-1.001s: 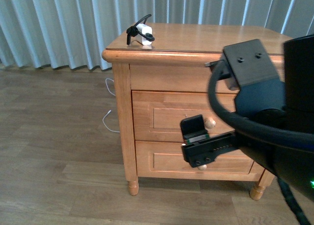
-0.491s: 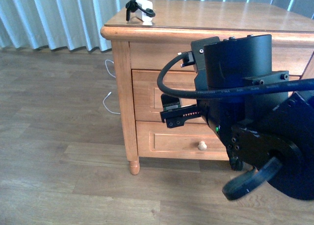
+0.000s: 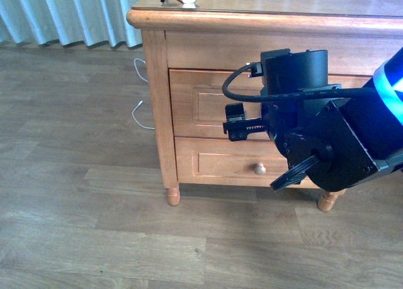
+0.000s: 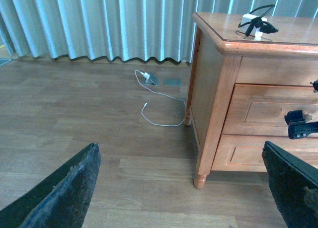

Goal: Put charger into drawer

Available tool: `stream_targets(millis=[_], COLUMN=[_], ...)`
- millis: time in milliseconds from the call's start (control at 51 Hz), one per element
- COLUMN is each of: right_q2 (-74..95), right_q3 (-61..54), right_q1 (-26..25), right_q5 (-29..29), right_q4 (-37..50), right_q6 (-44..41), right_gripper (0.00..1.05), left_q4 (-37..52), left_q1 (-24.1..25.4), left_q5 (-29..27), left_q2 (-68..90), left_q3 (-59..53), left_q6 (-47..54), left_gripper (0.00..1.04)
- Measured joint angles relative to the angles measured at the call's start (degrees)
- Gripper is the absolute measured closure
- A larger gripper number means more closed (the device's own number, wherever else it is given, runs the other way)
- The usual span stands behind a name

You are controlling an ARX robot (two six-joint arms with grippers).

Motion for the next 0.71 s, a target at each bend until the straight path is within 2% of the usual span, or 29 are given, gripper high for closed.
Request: stream_targets(millis=[706], right_q2=[2.1], right_q3=[2.1], right_q1=[-0.3], right_q5=[0.7], right_q4=[0.2], right_q6=[0.3], right_gripper=[0.08], left_q4=[0.0], left_q1=[0.0], left_q5=[0.0], left_q2=[0.0], left_q3=[0.0], left_q6=[0.0], left_gripper=[0.06])
